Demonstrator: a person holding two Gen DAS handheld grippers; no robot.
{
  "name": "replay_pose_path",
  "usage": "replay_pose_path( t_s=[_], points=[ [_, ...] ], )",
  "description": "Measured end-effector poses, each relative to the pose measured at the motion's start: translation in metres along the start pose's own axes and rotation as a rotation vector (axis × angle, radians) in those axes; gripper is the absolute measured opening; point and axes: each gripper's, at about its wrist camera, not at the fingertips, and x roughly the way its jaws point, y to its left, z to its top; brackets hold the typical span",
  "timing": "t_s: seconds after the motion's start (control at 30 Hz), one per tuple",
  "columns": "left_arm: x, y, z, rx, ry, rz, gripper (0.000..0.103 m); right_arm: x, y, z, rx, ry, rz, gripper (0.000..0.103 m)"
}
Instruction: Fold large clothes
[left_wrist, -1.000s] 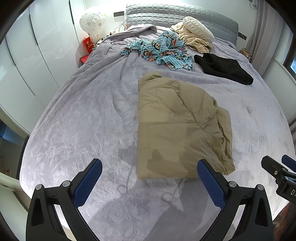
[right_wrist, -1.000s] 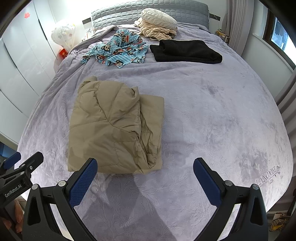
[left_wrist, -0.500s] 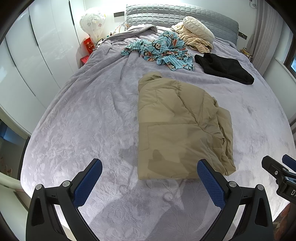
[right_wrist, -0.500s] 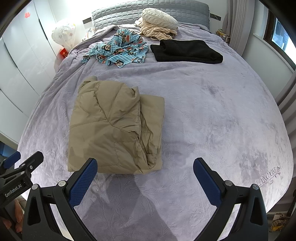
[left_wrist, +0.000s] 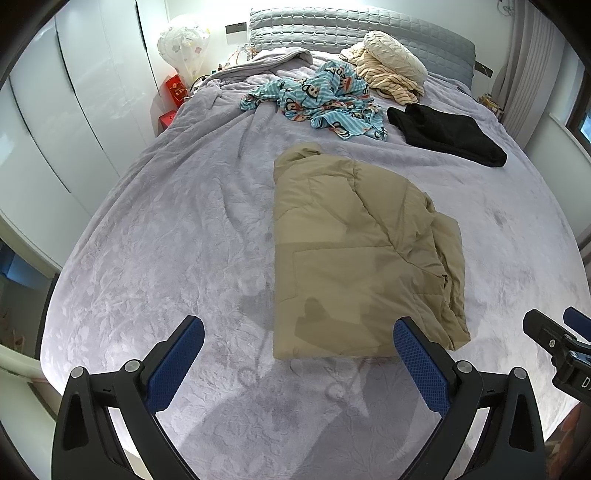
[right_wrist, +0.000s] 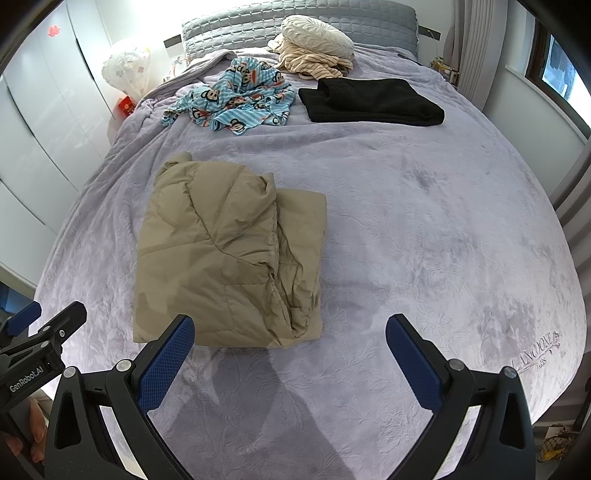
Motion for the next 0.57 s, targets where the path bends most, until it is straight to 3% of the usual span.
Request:
replay_pose_path(
  t_s=[0.57],
  points=[
    [0.0027, -0.0044, 0.0032, 0.002, -0.006, -0.002, 0.103, -0.0006, 0.0010, -0.0007, 0.001, 0.000, 0.000, 0.103]
  ],
)
